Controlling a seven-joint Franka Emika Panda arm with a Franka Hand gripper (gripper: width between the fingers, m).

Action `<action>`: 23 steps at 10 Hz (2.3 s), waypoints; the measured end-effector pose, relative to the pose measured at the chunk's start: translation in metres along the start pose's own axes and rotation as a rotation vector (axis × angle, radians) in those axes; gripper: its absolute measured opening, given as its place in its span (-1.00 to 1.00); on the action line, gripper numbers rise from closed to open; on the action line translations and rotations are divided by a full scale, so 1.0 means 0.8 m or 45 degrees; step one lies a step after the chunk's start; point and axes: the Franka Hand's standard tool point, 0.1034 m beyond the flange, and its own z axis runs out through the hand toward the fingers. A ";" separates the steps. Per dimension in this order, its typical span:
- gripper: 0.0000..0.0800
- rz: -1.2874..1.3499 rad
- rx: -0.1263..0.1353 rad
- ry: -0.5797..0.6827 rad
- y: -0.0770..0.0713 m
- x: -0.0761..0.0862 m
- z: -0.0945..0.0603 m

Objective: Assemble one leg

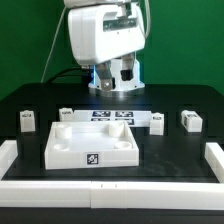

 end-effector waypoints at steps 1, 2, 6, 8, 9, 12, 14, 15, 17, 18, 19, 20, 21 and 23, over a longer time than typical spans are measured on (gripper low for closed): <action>0.62 -0.098 -0.014 -0.008 -0.009 -0.006 0.011; 0.62 -0.171 0.000 -0.037 -0.019 -0.010 0.021; 0.62 -0.157 0.011 -0.041 -0.023 -0.015 0.025; 0.62 -0.286 -0.003 -0.044 -0.031 -0.025 0.031; 0.62 -0.423 0.012 -0.065 -0.049 -0.035 0.042; 0.62 -0.629 0.075 -0.124 -0.075 -0.052 0.057; 0.62 -0.618 0.073 -0.124 -0.075 -0.052 0.056; 0.62 -0.617 0.073 -0.124 -0.074 -0.053 0.056; 0.62 -0.624 0.060 -0.121 -0.082 -0.062 0.061; 0.62 -0.646 0.064 -0.115 -0.100 -0.077 0.071; 0.62 -0.629 0.073 -0.111 -0.117 -0.088 0.081; 0.62 -0.617 0.088 -0.105 -0.130 -0.095 0.093; 0.62 -0.608 0.105 -0.098 -0.141 -0.100 0.110; 0.62 -0.591 0.134 -0.088 -0.154 -0.106 0.130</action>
Offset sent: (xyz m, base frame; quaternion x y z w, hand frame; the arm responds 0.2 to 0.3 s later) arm 0.0000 0.0000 0.0000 0.0000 0.0000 0.0000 1.0000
